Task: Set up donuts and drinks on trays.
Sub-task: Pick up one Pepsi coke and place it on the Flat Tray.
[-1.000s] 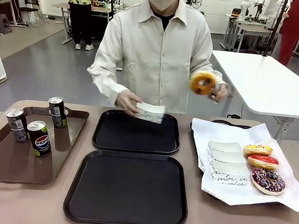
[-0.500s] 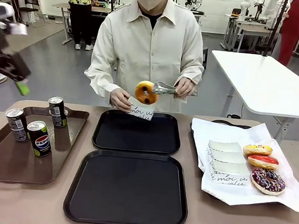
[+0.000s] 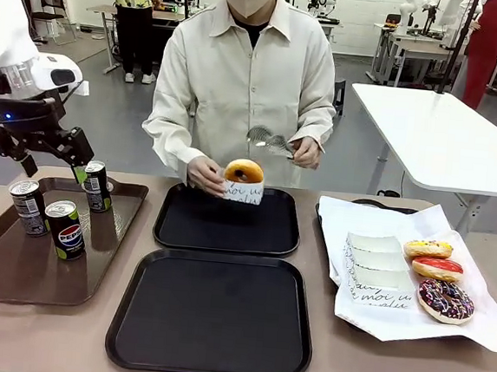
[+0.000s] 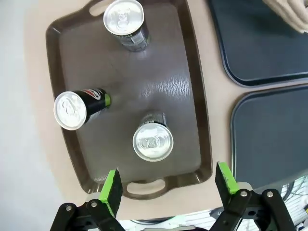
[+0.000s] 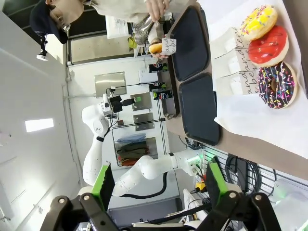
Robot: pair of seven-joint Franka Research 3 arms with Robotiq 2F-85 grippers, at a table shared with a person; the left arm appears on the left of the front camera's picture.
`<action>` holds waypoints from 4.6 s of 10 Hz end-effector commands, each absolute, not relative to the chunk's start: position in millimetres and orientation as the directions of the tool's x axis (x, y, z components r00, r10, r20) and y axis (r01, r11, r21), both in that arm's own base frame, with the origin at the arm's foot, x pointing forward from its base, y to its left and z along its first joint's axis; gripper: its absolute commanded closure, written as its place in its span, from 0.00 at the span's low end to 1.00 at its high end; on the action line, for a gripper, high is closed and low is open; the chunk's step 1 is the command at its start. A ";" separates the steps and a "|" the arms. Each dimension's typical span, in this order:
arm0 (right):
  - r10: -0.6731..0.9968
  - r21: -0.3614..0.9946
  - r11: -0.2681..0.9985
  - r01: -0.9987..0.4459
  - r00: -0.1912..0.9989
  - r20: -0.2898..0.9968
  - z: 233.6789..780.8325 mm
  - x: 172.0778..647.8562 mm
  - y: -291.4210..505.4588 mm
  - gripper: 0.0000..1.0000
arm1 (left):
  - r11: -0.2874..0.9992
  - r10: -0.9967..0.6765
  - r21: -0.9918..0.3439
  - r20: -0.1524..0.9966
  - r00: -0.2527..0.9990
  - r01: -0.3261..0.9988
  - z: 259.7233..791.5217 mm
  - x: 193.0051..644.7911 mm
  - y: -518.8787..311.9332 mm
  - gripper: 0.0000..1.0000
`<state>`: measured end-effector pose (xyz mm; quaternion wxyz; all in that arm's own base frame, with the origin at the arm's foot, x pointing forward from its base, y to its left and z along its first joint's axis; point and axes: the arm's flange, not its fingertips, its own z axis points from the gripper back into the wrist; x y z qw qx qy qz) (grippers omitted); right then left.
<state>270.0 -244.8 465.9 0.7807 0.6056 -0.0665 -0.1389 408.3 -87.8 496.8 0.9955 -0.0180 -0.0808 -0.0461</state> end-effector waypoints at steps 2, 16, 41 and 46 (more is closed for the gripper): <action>-0.302 0.971 0.208 0.122 0.952 -0.055 465.5 270.4 -245.2 0.00 | 0.994 -0.083 -0.053 0.132 0.988 0.091 511.9 401.5 -88.4 0.00; -0.302 0.971 0.208 0.122 0.952 -0.055 465.5 270.4 -245.2 0.00 | 0.996 -0.071 0.055 0.163 0.984 0.063 402.6 420.7 -82.7 0.00; -0.302 0.971 0.208 0.122 0.952 -0.055 465.5 270.4 -245.2 0.00 | 0.995 -0.097 0.026 0.150 0.984 0.094 512.9 443.1 -185.4 0.42; -0.302 0.971 0.208 0.122 0.952 -0.055 465.5 270.4 -245.2 0.00 | 0.986 -0.164 0.011 0.176 0.970 0.165 458.5 518.7 -300.4 0.42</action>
